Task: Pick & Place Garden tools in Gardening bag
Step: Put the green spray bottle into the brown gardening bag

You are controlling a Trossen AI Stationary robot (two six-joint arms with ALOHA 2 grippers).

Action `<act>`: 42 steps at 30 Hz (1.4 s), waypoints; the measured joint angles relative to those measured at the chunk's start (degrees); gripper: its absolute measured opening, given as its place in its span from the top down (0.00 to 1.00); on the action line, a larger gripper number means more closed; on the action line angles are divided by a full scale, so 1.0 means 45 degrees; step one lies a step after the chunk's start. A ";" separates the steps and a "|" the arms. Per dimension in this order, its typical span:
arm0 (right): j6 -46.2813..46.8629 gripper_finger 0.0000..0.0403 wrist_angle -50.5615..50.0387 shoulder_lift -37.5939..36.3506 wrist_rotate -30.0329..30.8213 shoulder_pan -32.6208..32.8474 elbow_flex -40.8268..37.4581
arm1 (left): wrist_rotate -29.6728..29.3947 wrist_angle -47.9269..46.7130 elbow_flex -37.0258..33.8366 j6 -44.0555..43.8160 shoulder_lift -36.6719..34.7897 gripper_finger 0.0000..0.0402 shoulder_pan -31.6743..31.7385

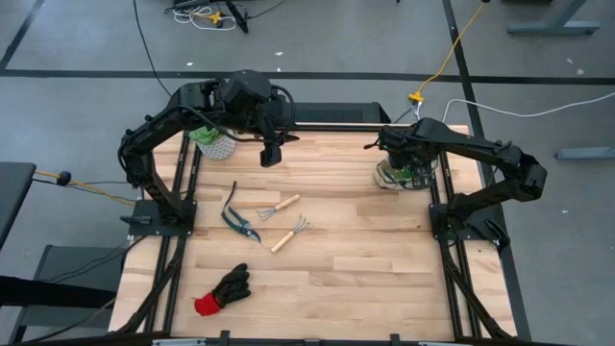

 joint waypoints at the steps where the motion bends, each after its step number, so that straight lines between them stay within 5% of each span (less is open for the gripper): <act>1: -0.0014 0.65 0.0025 0.0000 -0.0002 0.0000 0.0002 | 0.0000 -0.0001 0.0000 -0.0030 0.0000 0.65 0.0000; 17: -0.0032 0.87 -0.0031 0.0005 0.0001 -0.0001 0.0001 | 0.0005 -0.0010 0.0000 -0.0041 0.0000 0.65 -0.0024; 36: -0.0381 0.88 -0.1043 -0.0865 0.0755 -0.0266 0.0752 | 0.0675 -0.0005 0.0000 -0.0313 0.0000 0.65 -0.0034; 42: -0.0245 0.88 -0.1027 -0.1364 -0.0424 -0.1308 0.1037 | 0.0679 -0.0010 0.0000 -0.0314 0.0000 0.65 -0.0039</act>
